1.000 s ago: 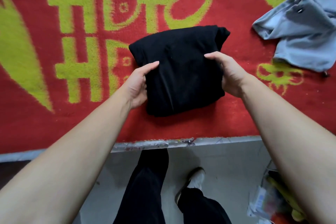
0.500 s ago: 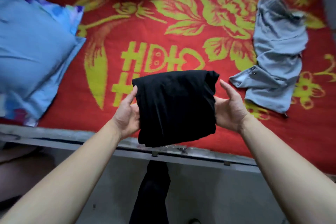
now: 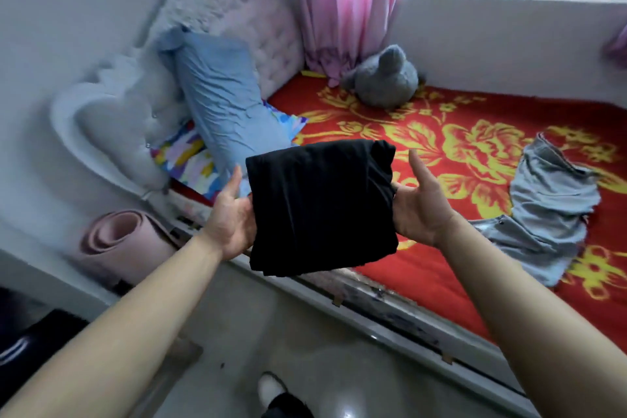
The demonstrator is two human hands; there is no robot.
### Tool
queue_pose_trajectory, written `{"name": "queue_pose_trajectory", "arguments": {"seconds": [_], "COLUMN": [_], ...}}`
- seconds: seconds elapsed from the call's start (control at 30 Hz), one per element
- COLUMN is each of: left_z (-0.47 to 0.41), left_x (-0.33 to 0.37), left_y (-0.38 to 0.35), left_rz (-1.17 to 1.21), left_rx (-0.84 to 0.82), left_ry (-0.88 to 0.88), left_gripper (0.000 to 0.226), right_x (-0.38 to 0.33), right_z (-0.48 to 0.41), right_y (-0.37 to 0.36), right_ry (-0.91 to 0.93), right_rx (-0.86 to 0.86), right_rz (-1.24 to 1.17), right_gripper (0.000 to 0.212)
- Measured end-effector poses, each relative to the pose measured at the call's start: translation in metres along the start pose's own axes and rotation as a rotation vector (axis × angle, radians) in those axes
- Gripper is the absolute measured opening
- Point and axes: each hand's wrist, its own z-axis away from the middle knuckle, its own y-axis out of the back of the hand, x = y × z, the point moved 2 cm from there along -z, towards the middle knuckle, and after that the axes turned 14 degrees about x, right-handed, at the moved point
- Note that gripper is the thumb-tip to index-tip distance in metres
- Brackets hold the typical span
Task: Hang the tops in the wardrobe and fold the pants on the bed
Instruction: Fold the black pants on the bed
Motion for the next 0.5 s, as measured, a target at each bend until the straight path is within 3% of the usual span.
{"name": "queue_pose_trajectory", "arguments": {"seconds": [0.3,0.5], "left_z": [0.173,0.308], "left_x": [0.113,0.16], "left_y": [0.104,0.209], "left_rz": [0.078,0.15], "left_rx": [0.135,0.275], "left_ry": [-0.351,-0.57], "left_gripper": [0.09,0.087], "right_x": [0.006,0.063], "right_z": [0.026,0.045], "right_y": [-0.215,-0.381], "right_ry": [0.031,0.05], "right_rx": [-0.265,-0.43], "right_rz": [0.175,0.252], "right_gripper": [0.094,0.093]}}
